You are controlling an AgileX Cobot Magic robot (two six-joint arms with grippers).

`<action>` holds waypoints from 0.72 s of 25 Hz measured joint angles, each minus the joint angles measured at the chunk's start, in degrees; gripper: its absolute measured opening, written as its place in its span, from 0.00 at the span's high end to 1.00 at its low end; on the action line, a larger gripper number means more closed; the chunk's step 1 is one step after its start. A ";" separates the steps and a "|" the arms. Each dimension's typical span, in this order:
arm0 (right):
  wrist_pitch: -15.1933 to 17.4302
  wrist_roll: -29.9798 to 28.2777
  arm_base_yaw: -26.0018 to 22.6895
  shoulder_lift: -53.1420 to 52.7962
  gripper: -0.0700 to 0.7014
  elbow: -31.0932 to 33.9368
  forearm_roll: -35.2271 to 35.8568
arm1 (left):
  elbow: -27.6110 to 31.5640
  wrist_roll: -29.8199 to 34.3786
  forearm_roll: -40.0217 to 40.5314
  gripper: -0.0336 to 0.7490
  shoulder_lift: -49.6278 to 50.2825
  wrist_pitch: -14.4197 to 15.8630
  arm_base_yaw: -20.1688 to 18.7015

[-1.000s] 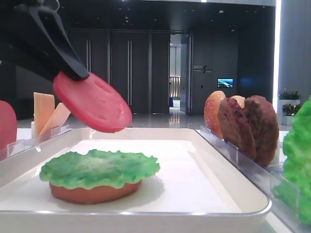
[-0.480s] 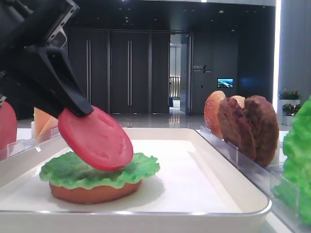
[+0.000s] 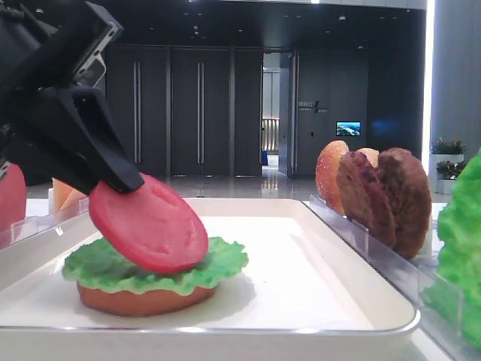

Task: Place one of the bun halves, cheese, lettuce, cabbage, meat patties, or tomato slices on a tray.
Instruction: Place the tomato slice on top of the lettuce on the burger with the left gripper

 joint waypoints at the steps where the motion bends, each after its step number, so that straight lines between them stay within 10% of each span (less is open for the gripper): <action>1: 0.00 0.00 0.00 0.00 0.15 0.00 0.00 | 0.00 0.71 -0.18 0.88 0.00 0.12 0.00; 18: 0.00 0.00 0.00 0.00 0.16 0.00 0.00 | 0.00 7.53 -3.01 0.88 0.00 1.51 0.00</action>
